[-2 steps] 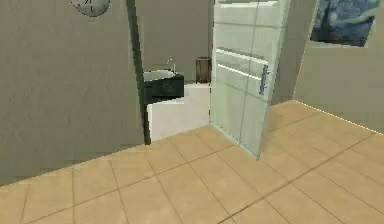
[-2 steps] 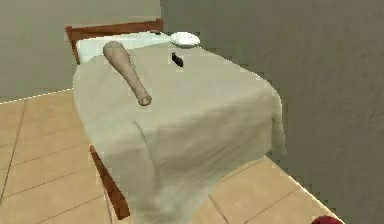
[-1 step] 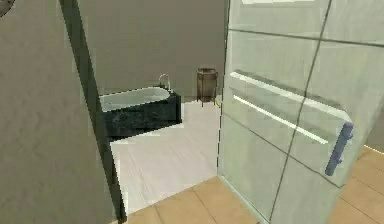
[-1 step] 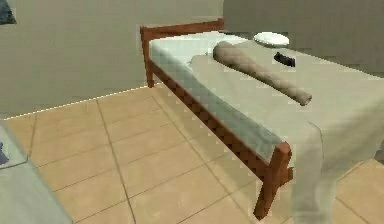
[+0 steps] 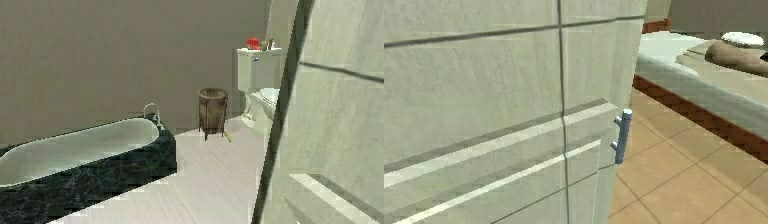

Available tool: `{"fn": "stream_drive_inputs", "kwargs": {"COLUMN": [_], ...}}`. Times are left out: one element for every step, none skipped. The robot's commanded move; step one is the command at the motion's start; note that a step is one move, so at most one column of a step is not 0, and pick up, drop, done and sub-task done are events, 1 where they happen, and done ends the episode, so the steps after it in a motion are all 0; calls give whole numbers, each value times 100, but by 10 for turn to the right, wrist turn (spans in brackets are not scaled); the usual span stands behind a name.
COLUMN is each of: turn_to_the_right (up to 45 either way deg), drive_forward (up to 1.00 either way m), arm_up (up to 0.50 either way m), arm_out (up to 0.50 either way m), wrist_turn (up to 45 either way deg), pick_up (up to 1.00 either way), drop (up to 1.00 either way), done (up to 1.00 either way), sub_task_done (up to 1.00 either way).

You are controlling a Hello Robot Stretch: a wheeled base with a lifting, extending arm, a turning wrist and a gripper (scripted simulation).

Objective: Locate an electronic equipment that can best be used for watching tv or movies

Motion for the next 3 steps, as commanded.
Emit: {"fn": "stream_drive_inputs", "kwargs": {"turn_to_the_right": [0,-270,0], "drive_forward": [20,0,45], "arm_up": [0,0,0], "arm_out": [0,0,0], "wrist_turn": [0,0,0], "pick_up": [0,0,0], "drop": [0,0,0], "done": [0,0,0], "sub_task_done": [0,0,0]}}
